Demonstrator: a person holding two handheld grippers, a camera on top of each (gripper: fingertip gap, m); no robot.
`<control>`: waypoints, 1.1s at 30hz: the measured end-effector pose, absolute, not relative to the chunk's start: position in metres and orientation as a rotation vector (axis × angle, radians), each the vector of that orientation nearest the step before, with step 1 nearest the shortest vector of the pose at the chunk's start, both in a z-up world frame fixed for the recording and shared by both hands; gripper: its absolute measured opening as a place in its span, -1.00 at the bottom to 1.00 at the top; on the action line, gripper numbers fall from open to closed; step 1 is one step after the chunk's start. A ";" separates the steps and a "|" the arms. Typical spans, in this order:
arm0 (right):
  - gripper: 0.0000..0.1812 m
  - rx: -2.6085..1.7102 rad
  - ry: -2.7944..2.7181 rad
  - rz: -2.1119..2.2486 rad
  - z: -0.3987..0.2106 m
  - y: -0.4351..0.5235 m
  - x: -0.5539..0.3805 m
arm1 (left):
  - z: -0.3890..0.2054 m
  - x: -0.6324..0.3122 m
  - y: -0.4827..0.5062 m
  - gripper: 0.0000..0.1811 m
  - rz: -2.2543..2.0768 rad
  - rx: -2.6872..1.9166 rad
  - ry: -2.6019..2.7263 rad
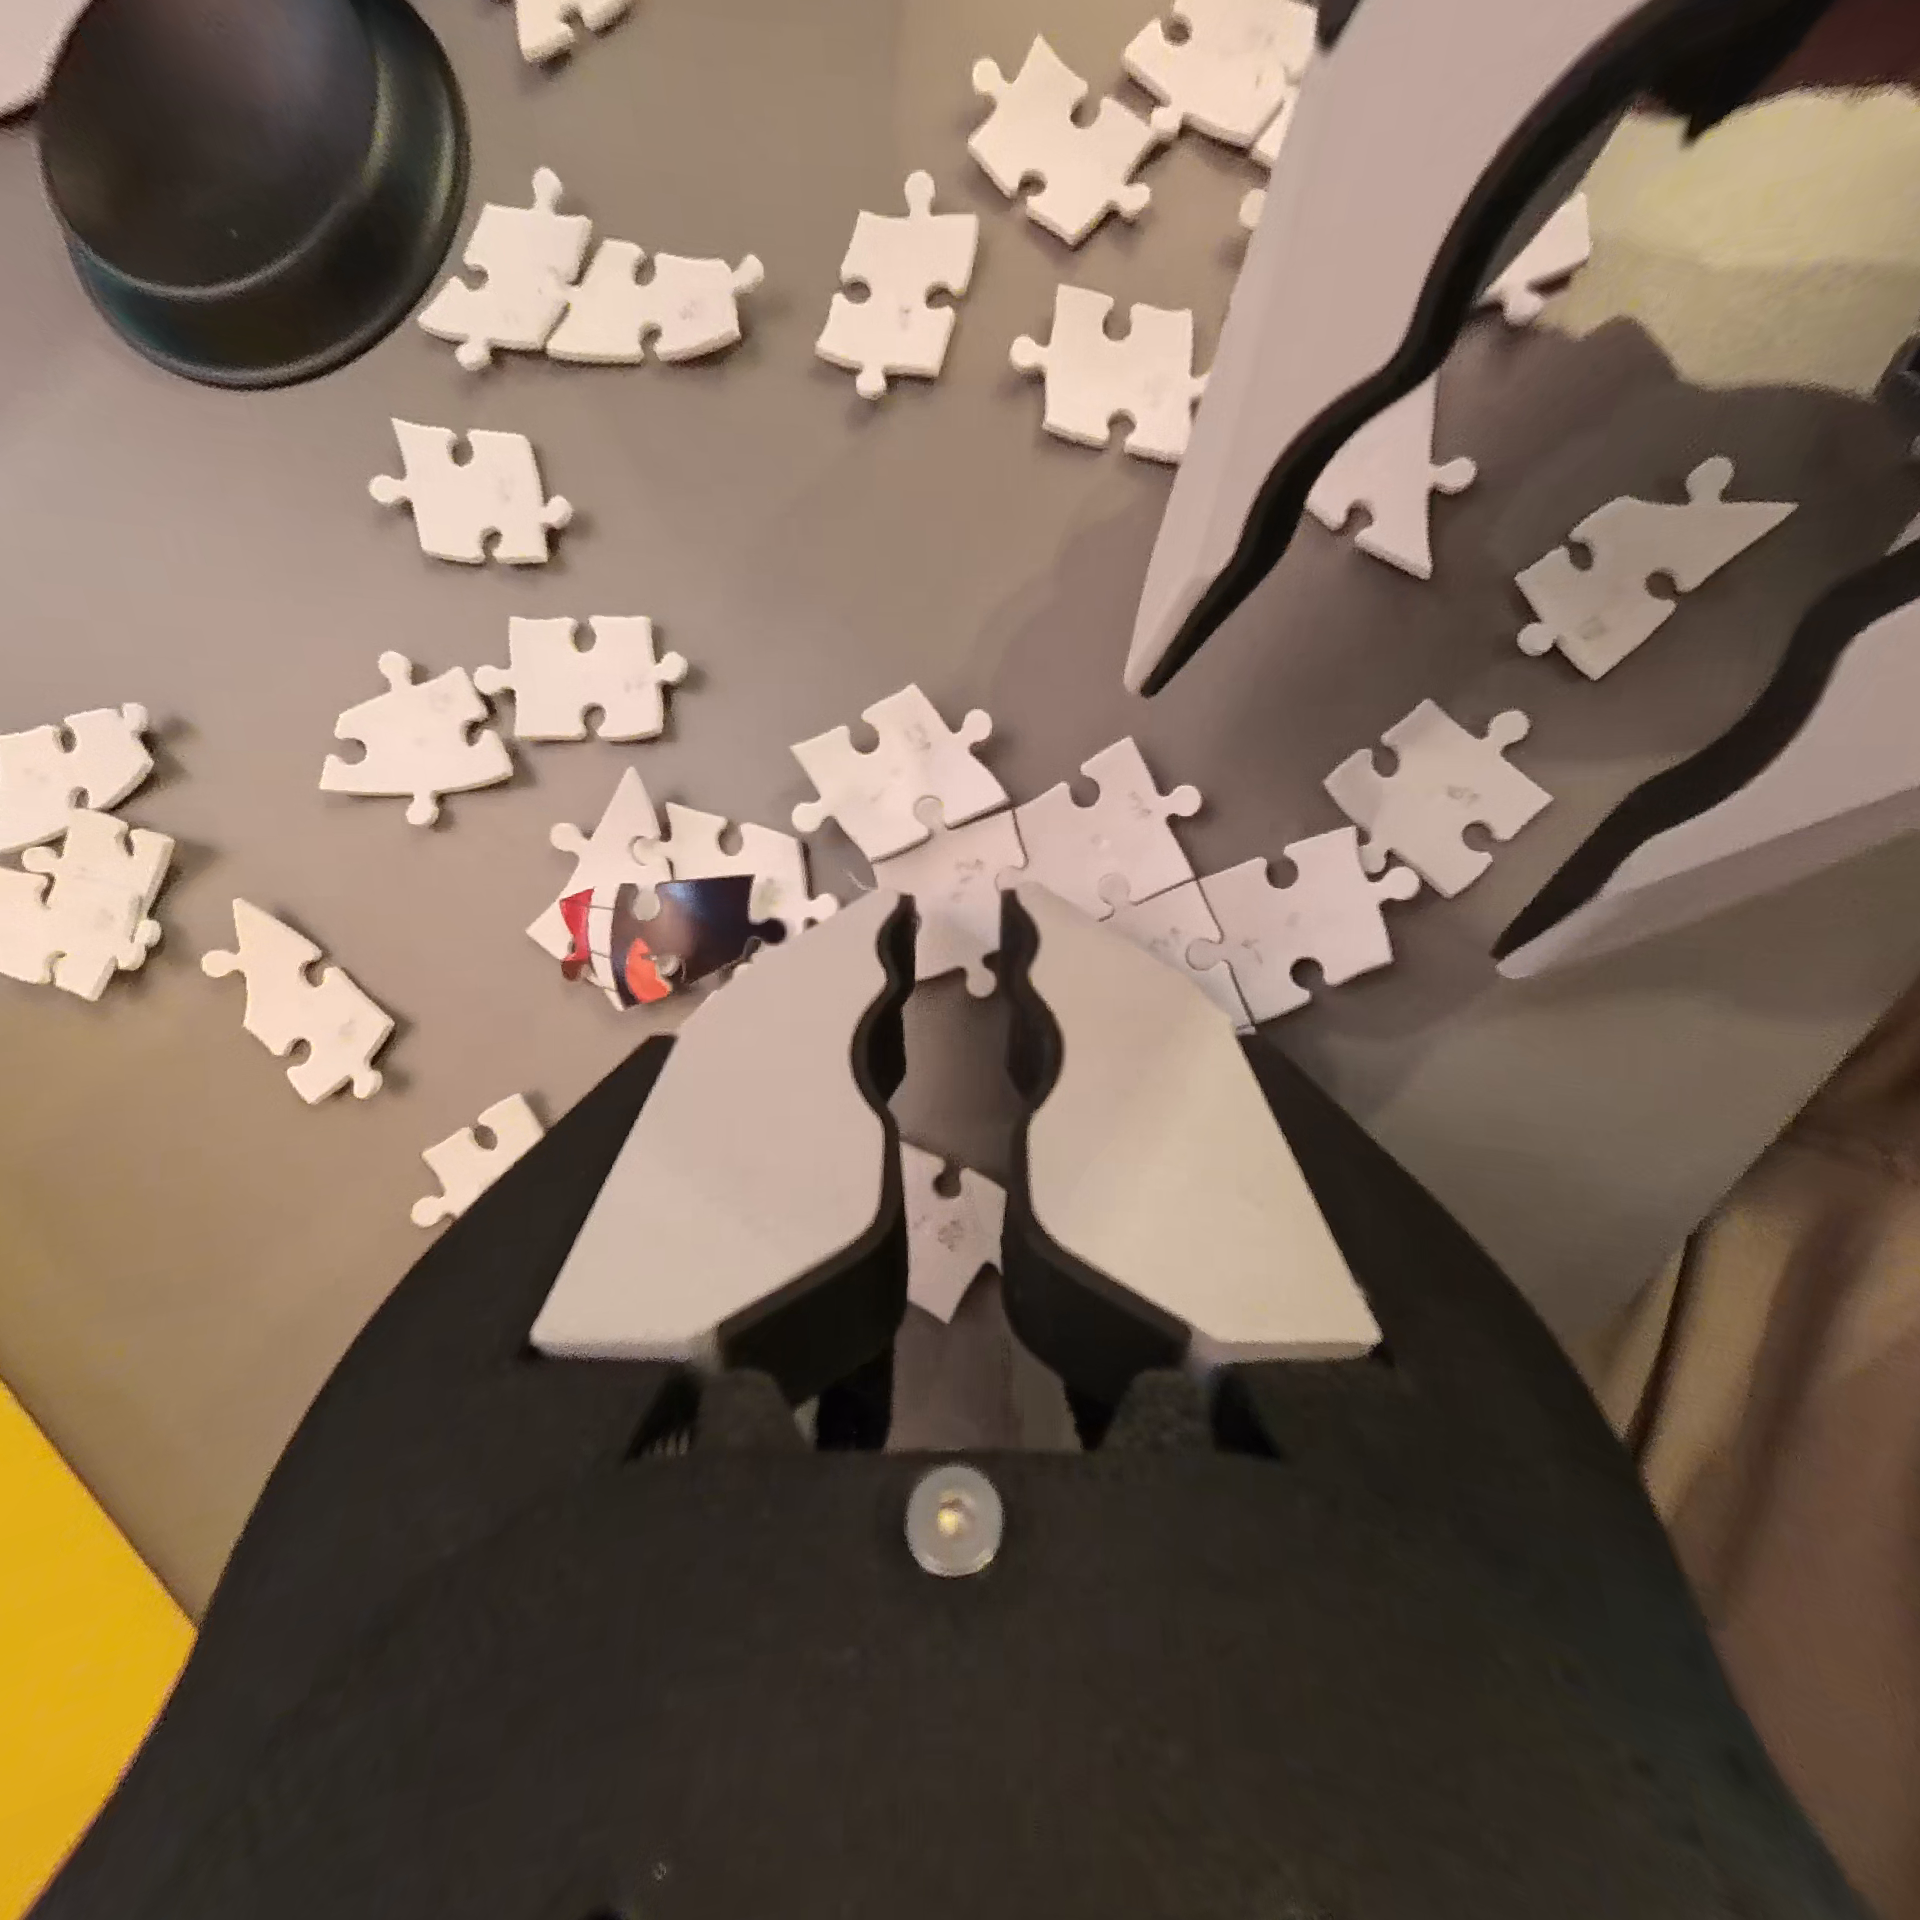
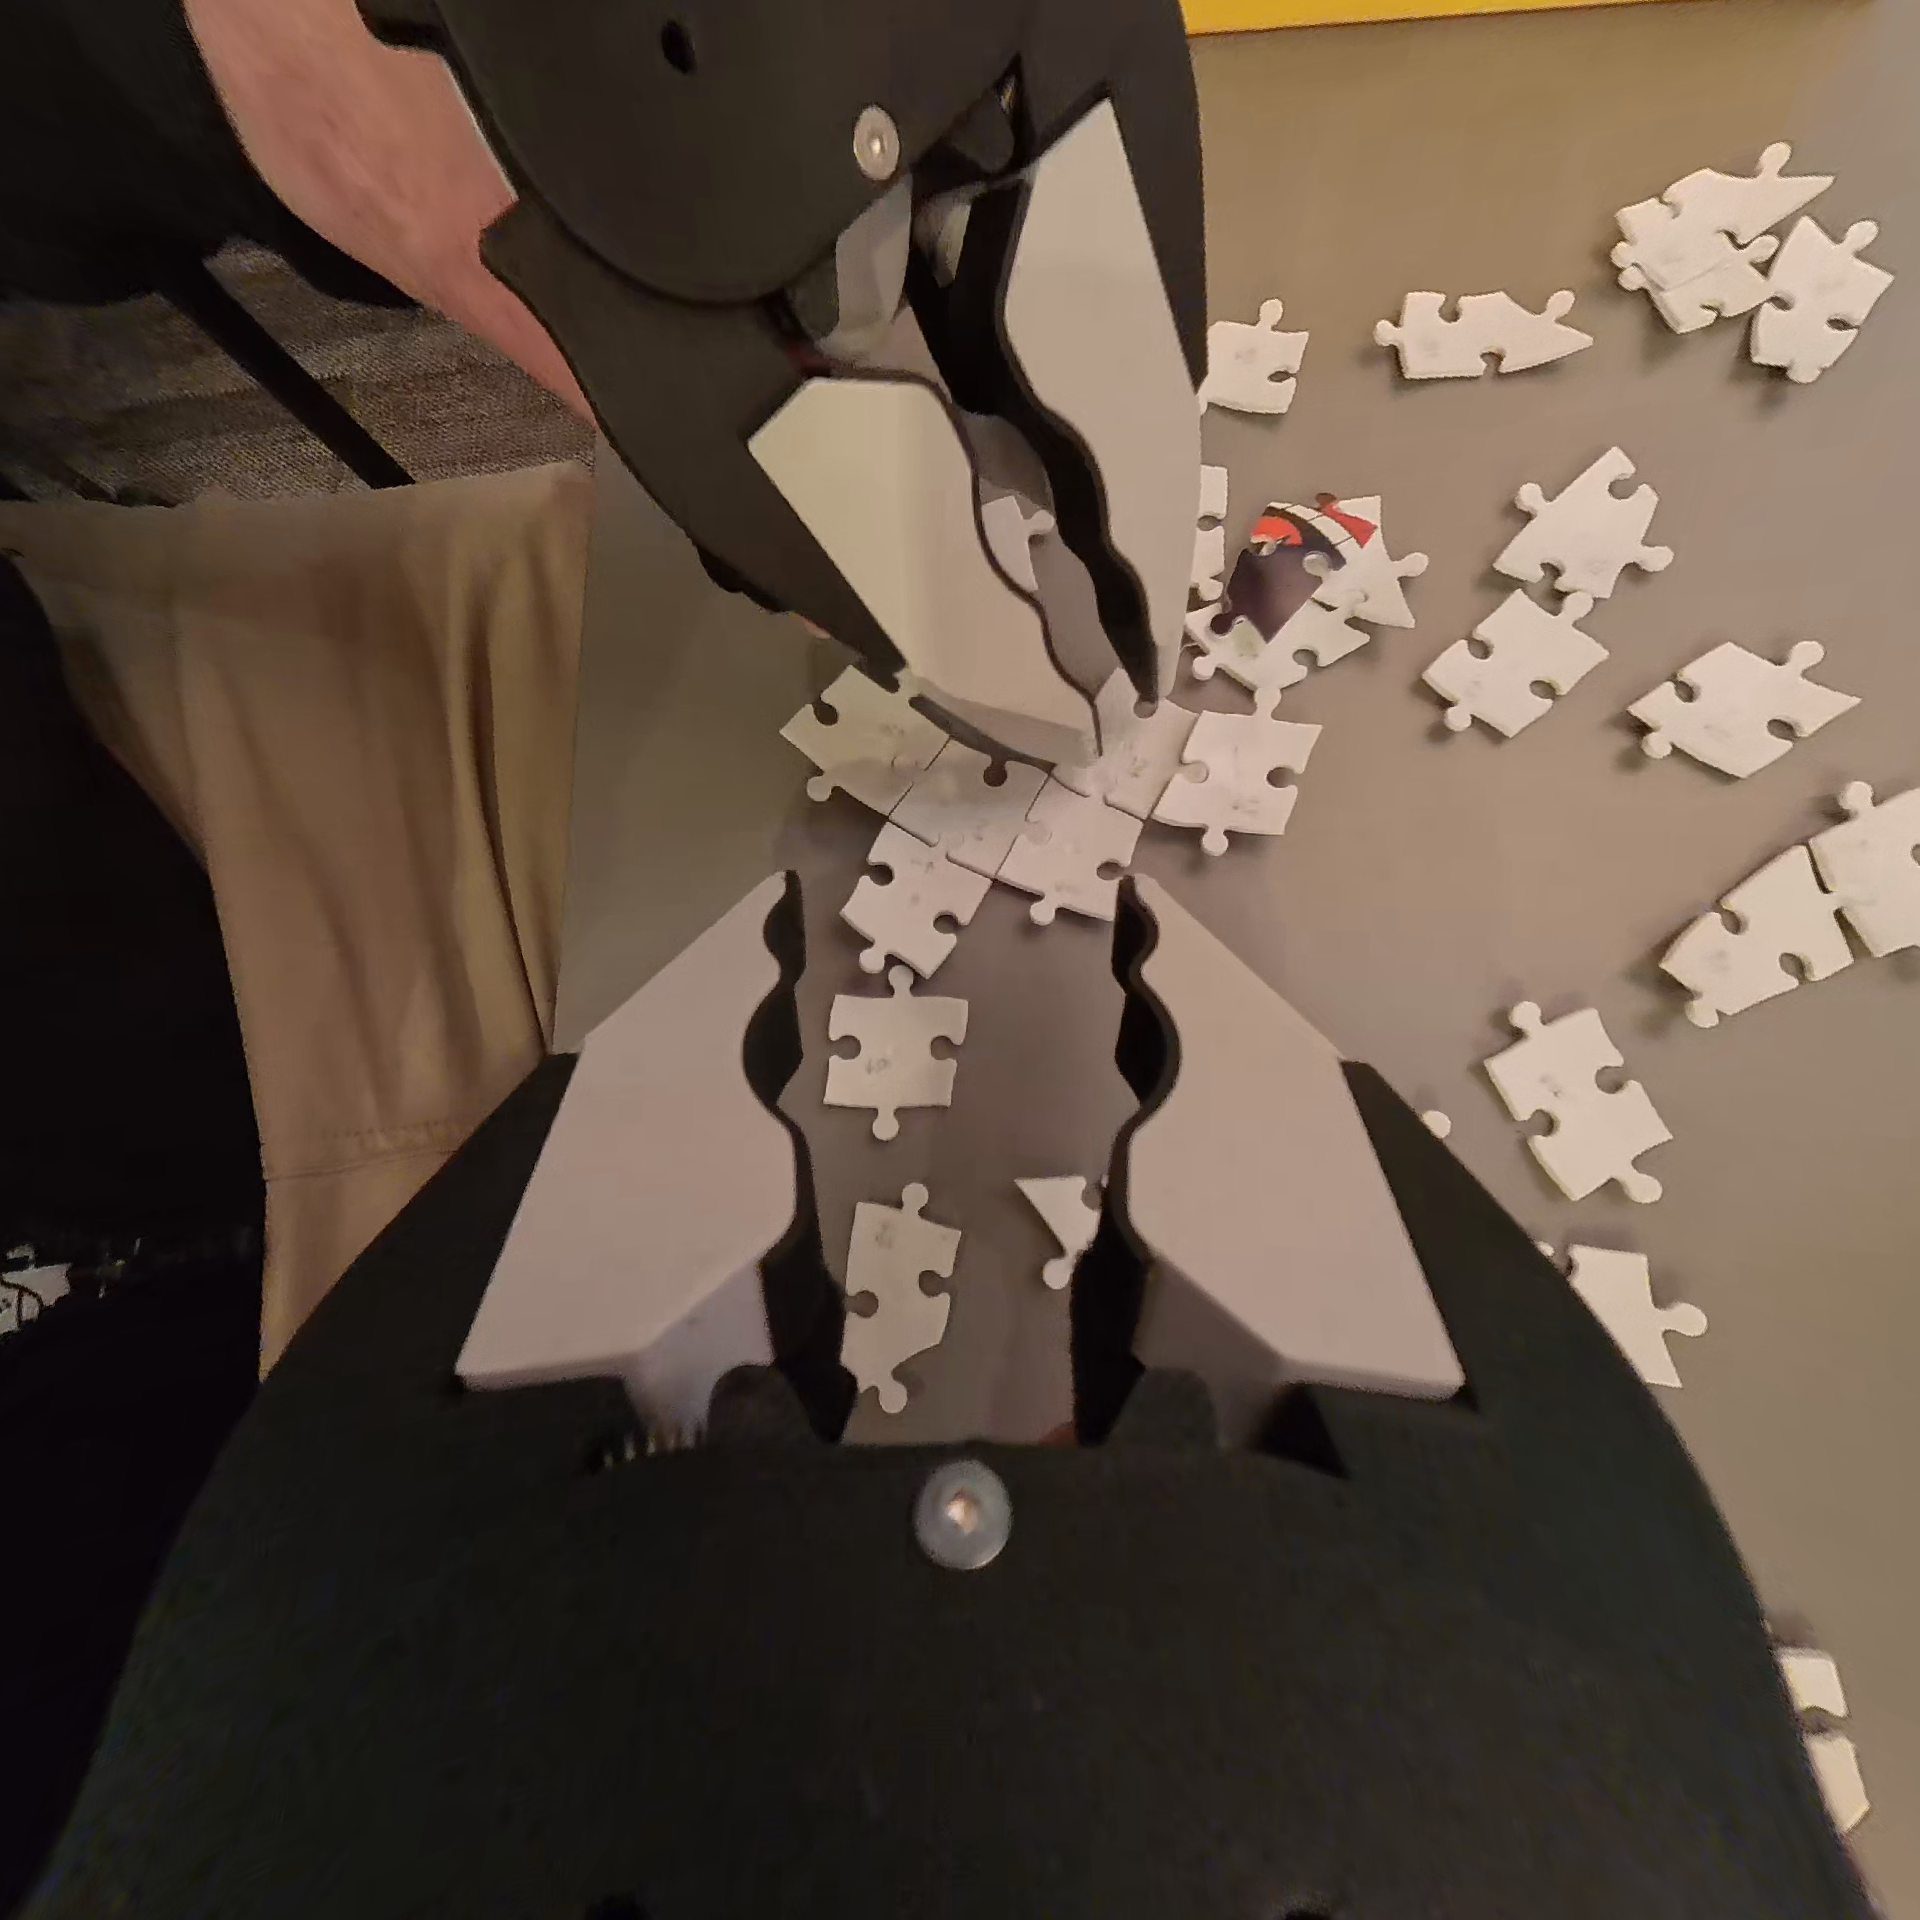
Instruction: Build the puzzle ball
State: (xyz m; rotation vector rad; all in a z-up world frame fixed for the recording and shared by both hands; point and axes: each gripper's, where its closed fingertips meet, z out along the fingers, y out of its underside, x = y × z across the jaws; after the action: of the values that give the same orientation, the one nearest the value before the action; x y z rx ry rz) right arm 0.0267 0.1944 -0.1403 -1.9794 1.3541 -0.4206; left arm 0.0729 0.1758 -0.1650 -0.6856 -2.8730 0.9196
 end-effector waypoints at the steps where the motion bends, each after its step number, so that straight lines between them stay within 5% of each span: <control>1: -0.36 -1.977 1.355 -0.421 -0.140 0.194 0.027 | -0.168 0.073 0.176 -0.83 0.911 -0.698 -2.883; 33: -0.26 -2.001 1.317 -0.295 -0.164 0.197 0.053 | -0.171 0.070 0.176 -0.84 0.849 -0.717 -2.892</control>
State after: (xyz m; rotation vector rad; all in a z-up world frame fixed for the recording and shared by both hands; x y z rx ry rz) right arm 0.0525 0.1967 -0.1635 -2.0011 1.3167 -0.2947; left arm 0.0702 0.1764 -0.1713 -0.7172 -2.8918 0.8487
